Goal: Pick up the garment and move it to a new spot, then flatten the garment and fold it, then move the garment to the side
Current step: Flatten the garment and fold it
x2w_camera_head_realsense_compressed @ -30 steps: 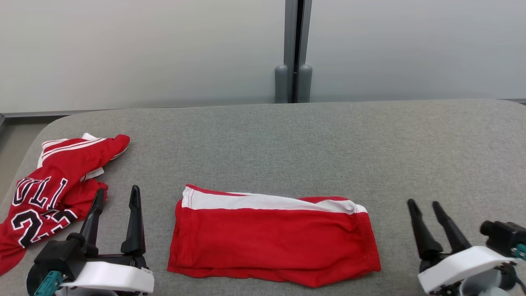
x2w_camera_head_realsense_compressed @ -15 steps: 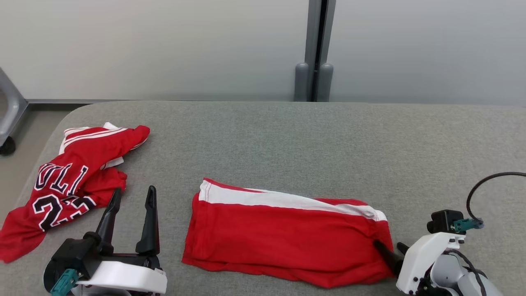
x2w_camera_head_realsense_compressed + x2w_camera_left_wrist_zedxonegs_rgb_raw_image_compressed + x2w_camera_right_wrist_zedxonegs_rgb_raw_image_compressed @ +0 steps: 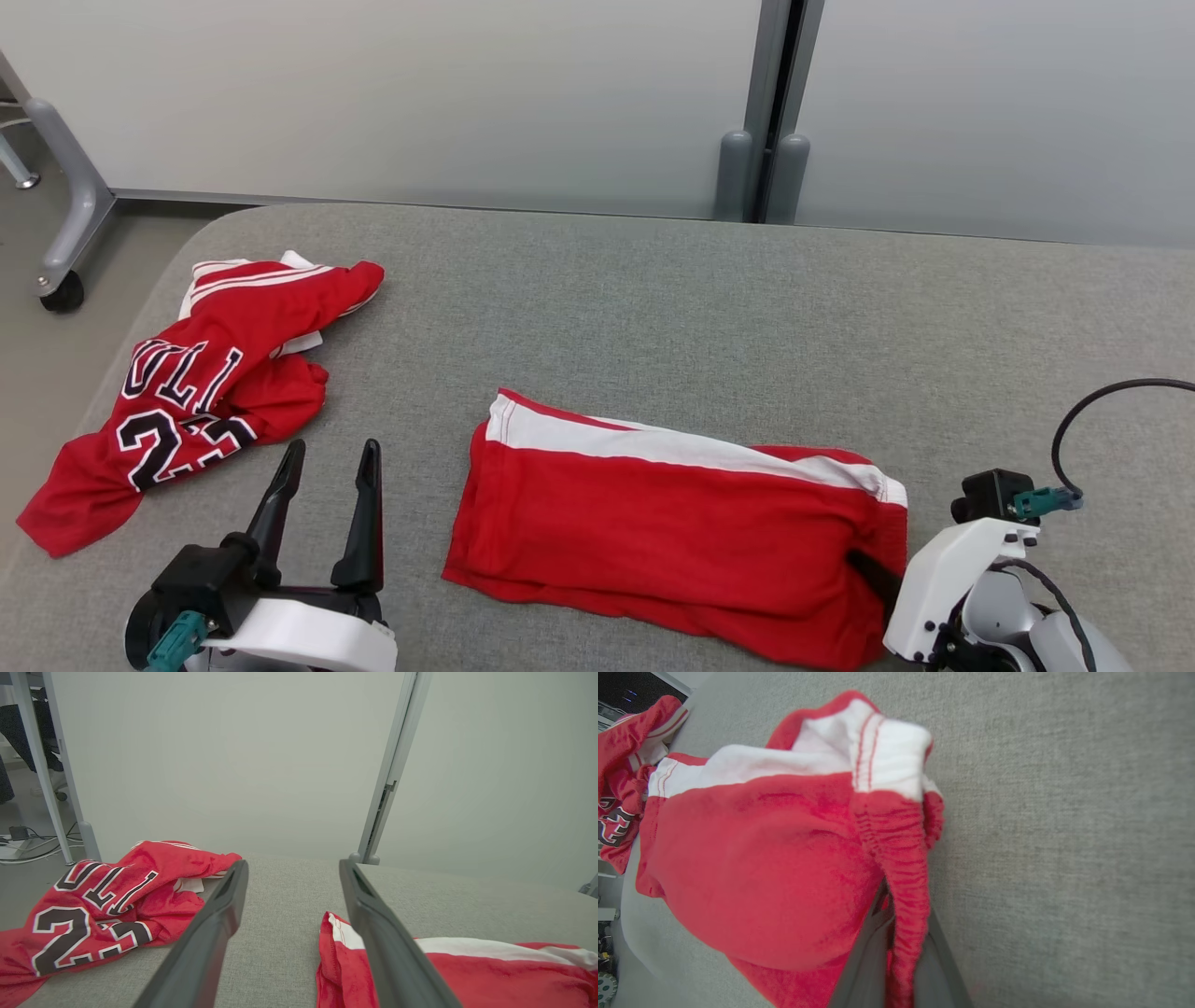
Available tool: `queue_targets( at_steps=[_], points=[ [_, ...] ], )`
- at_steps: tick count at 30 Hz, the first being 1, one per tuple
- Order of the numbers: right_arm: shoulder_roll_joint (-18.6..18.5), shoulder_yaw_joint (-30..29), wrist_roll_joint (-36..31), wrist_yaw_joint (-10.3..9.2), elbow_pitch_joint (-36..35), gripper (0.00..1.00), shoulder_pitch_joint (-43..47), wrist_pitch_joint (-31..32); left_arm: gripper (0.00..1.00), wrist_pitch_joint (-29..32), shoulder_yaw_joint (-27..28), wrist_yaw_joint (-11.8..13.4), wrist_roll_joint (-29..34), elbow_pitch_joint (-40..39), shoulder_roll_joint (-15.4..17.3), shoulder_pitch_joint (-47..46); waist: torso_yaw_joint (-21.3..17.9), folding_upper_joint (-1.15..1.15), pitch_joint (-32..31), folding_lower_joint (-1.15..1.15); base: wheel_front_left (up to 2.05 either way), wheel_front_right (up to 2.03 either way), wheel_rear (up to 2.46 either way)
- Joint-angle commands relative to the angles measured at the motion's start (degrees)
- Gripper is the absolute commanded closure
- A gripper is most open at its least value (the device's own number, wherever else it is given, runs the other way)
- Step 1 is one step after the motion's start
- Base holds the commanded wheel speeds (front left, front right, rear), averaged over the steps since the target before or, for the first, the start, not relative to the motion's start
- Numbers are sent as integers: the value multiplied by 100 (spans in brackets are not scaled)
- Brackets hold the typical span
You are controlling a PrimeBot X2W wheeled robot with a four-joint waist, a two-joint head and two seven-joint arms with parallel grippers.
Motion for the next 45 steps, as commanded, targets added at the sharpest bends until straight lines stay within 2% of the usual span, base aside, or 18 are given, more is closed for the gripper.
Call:
queue_targets(
  at_steps=[1, 11, 16, 23, 30, 35, 45],
  points=[
    [-65, -18, 45, 12, -46, 100, 32, -42, 0, 0, 7, -12, 43, 26, 24, -96, -41, 0, -17, 0, 0, 0, 0],
    [-541, -512, 209, 12, -280, 100, -195, -64, 0, 6, -14, 34, 73, 73, 75, -117, -454, 0, -26, 0, 0, 0, 0],
    [-1042, -907, -83, 11, -109, 100, -442, 71, 0, 25, -80, 16, 89, 59, 64, -171, -688, 0, 49, 0, 0, 0, 0],
    [-1152, -1242, 113, 12, -411, 100, -673, 500, 0, 12, -141, -5, 54, 137, 12, -271, -794, 0, 124, 0, 0, 0, 0],
    [-885, -1323, 672, 12, -949, 100, -617, 934, 0, 6, -170, -31, 23, 275, -29, -351, -666, 0, 147, 0, 0, 0, 0],
    [-445, -1310, 1146, 12, -1228, 100, -541, 1299, 0, 1, -211, -59, 3, 396, -94, -406, -435, 0, 155, 0, 0, 0, 0],
    [279, -1272, 1214, 12, -1143, 100, -454, 1332, 0, -5, -237, -145, 25, 619, -227, -488, 95, 0, 195, 0, 0, 0, 0]
  ],
)
